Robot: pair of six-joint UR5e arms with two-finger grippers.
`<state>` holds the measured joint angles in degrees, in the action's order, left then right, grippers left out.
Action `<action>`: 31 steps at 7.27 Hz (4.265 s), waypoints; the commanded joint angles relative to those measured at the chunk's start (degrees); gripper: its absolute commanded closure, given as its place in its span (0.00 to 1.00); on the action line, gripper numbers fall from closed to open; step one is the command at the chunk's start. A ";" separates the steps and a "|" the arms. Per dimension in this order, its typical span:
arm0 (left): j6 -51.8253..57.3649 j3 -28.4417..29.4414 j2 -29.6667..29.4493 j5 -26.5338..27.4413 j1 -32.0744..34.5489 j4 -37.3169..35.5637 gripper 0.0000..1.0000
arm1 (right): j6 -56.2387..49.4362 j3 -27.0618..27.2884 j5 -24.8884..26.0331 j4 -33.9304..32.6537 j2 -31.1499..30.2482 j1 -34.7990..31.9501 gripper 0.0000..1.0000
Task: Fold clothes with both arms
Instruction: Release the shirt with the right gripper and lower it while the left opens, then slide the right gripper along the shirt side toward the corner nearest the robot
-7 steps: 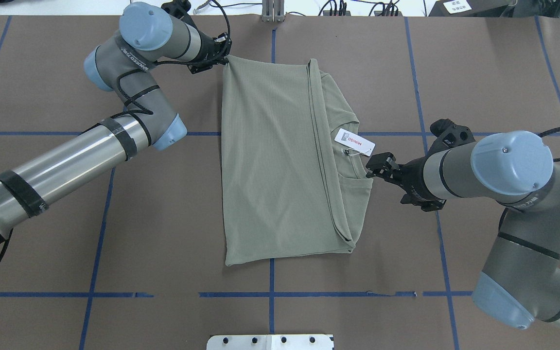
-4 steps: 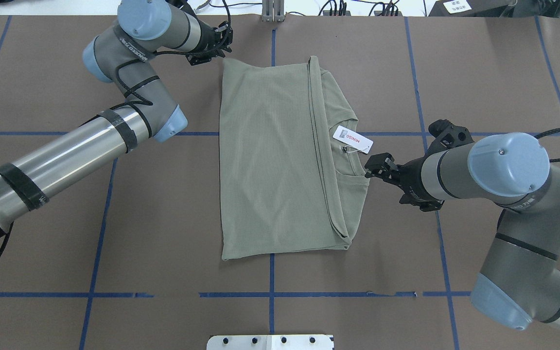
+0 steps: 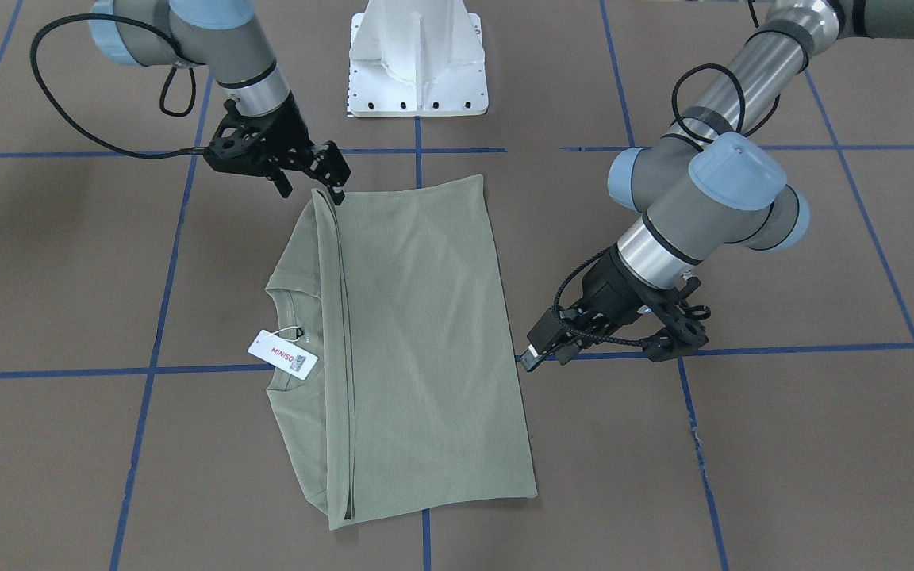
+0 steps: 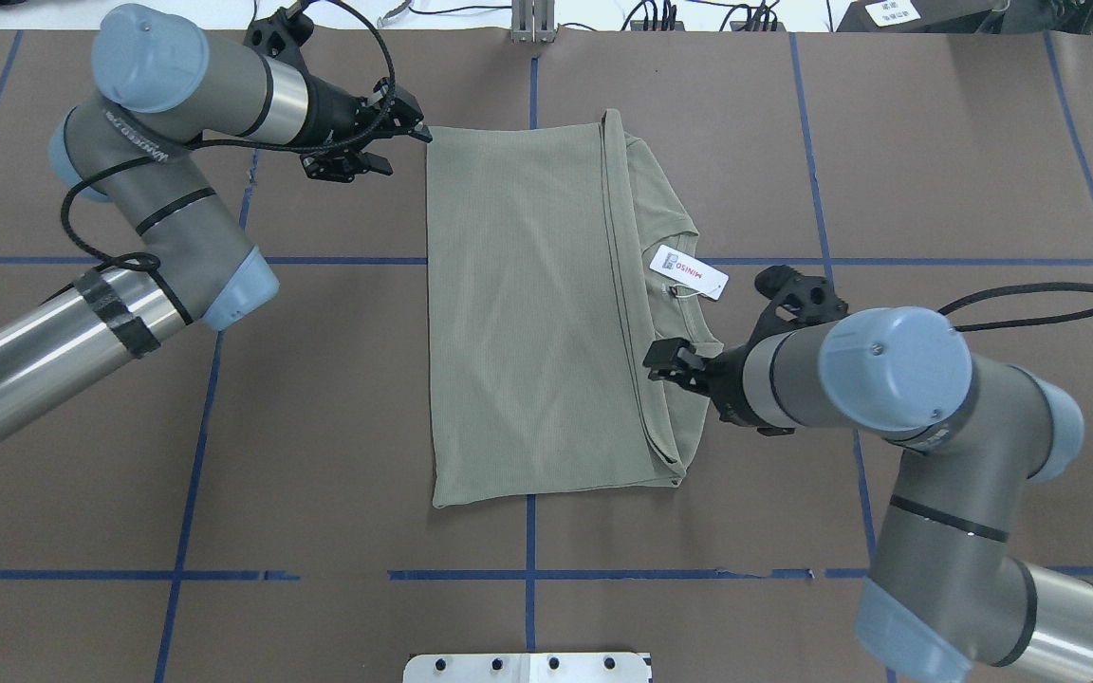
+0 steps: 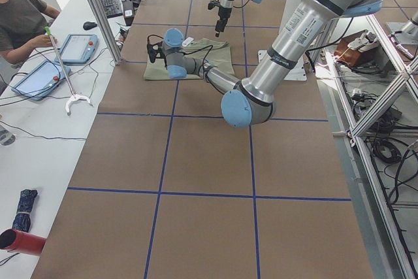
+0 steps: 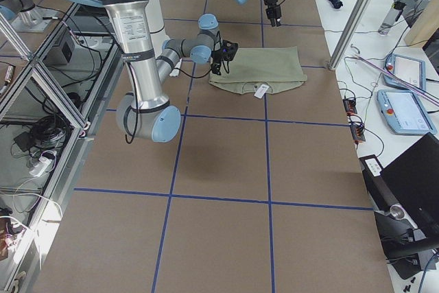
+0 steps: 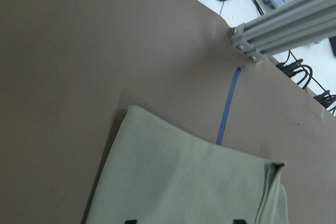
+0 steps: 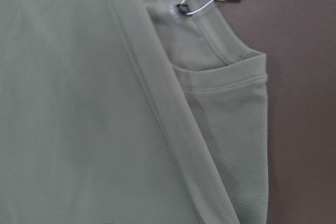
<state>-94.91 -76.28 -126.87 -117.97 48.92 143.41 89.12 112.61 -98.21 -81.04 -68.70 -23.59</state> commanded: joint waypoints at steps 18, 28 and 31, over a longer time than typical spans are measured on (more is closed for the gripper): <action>0.07 -2.56 3.03 -0.76 -0.05 -0.58 0.29 | -34.45 -11.95 -9.62 -15.24 9.99 -2.69 0.07; 0.08 -2.65 3.65 -0.77 -0.05 -0.50 0.29 | -31.93 -7.24 -15.61 -12.65 2.62 -4.98 1.00; 0.08 -2.65 3.74 -0.68 -0.05 -0.50 0.29 | -15.04 -6.61 -15.52 -12.57 1.55 -1.73 0.35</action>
<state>-94.83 -78.93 -123.16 -118.72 48.87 142.91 69.86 105.78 -113.71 -93.62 -67.07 -26.02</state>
